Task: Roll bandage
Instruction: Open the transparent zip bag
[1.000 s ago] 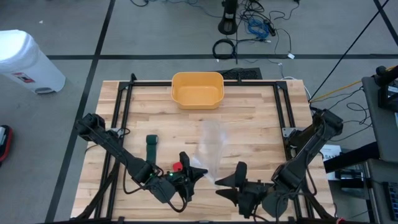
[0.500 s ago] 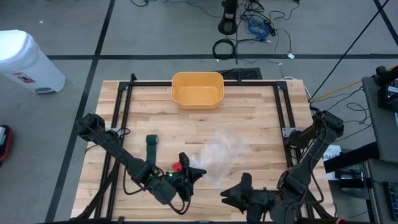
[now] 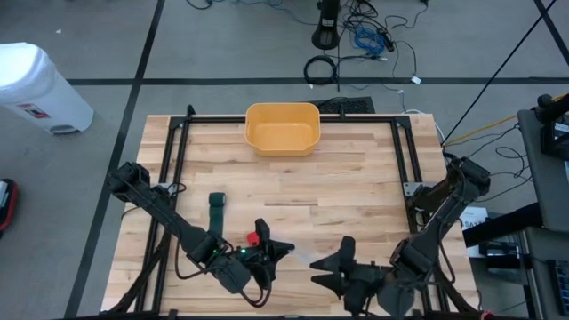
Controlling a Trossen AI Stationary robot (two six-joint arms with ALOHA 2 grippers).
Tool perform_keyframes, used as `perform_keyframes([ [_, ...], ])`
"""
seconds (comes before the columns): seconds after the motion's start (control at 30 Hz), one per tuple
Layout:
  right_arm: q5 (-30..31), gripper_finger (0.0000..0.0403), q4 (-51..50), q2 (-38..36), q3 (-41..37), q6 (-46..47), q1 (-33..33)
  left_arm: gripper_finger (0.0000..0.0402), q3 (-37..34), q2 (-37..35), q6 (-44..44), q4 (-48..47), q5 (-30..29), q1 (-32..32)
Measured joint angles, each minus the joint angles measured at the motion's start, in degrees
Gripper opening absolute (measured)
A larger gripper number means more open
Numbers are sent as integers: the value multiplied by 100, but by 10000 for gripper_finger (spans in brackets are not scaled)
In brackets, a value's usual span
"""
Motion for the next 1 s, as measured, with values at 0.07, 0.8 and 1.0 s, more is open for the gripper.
perform_keyframes([
  [0.07, 2, 178, 0, 0, 0, 80, -70, 9, 0, 0, 2, -2, 0, -1],
  [0.8, -9, 17, -103, -2, 0, 4, -129, 8, 0, 0, 32, -2, -7, -2],
  [1.0, -31, 3, -120, -2, 0, -115, -127, 9, 0, 0, -3, -2, -2, -16],
])
